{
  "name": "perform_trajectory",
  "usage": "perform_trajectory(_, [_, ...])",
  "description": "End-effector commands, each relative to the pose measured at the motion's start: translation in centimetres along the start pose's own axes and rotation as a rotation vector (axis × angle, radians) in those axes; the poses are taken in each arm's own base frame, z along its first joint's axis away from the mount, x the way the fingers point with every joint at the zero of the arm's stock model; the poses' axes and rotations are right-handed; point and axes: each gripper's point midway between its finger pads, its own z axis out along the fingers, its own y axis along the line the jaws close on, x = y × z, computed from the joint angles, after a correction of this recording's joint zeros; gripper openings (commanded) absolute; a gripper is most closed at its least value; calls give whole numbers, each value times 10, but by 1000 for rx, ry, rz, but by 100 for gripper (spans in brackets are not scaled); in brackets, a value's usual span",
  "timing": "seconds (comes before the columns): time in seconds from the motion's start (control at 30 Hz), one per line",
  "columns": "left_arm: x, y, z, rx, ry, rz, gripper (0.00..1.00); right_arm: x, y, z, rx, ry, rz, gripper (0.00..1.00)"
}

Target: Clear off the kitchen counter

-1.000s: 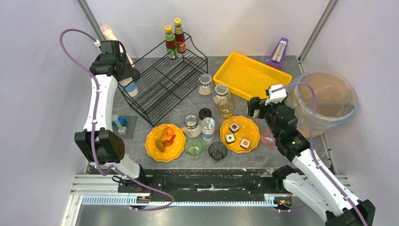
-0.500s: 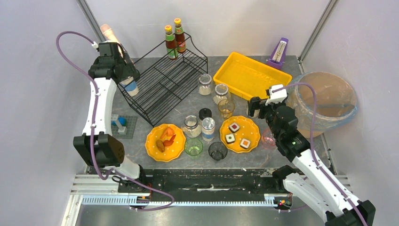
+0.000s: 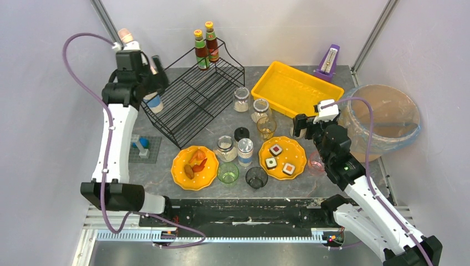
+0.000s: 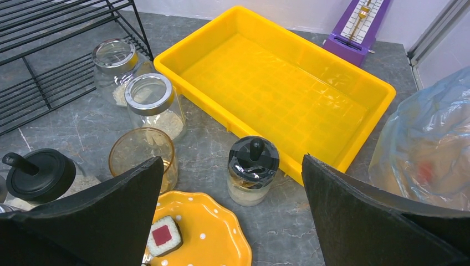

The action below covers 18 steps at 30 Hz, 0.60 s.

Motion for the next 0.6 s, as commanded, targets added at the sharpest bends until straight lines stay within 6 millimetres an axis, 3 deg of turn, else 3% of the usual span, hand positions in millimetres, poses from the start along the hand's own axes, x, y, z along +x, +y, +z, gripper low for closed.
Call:
perform_trajectory(0.0, [-12,-81,-46,300,-126,157,100,-13,-4,0,27,-41,6,98])
perform_trajectory(0.13, [18,-143,-67,492,-126,325,100,-12,-4,1,32,-41,7,98])
perform_trajectory(0.27, [77,-196,-85,705,-60,488,100,-12,-5,1,34,-44,8,98])
perform_trajectory(0.37, [117,-216,-93,796,-8,588,99,-13,-5,0,36,-45,8,98])
perform_trajectory(0.57, [190,-235,-91,853,133,698,99,-14,-7,-2,44,-55,9,98])
